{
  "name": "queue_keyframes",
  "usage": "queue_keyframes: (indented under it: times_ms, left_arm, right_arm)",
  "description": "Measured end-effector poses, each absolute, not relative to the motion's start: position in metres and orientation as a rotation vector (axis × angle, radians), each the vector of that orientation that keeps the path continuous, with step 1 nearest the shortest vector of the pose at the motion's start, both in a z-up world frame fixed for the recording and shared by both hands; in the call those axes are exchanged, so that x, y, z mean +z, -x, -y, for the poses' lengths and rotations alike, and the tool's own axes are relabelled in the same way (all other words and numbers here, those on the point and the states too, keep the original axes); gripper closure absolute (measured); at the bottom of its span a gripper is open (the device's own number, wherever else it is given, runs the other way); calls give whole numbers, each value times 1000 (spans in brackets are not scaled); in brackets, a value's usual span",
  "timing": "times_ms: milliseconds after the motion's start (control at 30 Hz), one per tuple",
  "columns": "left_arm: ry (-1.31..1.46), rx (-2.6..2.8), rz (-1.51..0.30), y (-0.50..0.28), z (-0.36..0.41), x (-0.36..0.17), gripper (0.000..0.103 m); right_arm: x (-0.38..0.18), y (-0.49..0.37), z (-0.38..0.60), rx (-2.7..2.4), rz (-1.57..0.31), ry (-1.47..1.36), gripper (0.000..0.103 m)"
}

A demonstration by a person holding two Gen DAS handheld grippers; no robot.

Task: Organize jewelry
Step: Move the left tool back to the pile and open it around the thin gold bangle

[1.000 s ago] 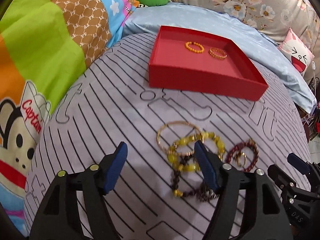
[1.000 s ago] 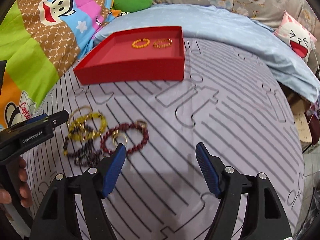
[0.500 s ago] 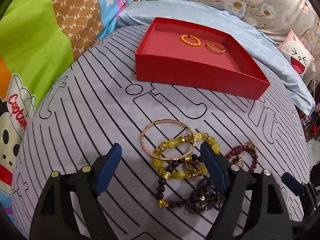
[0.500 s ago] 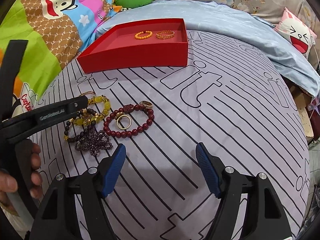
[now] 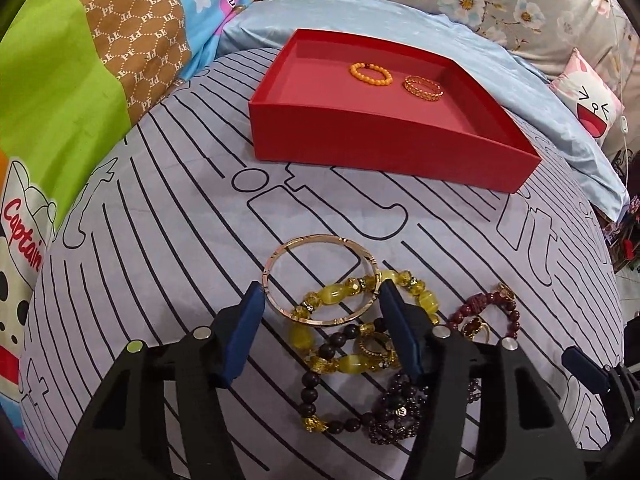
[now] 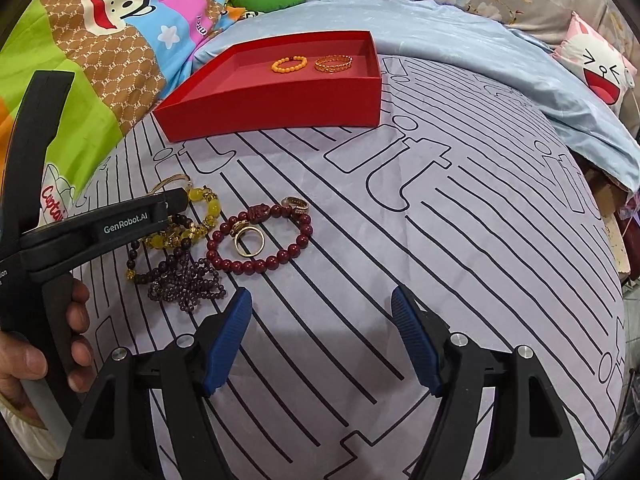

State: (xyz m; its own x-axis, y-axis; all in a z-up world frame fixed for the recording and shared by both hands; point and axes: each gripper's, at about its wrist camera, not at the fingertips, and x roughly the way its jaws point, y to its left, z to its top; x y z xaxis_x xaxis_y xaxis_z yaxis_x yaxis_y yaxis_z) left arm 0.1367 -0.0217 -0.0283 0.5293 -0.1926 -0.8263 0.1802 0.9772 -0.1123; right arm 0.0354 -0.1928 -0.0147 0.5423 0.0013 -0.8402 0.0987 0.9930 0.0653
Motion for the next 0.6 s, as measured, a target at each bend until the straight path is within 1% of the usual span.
queue_keyframes:
  times_ms: [167, 500, 600]
  left_arm:
    - [24, -229, -989, -134, 21, -26, 46]
    - [57, -232, -946, -115, 1, 3, 47]
    - [54, -229, -948, -108, -5, 4, 47]
  right_arm:
    - [-15, -35, 193, -58, -996, -111, 33]
    - [-12, -39, 195, -59, -984, -109, 33]
    - [-10, -41, 194, -58, -976, -101, 33]
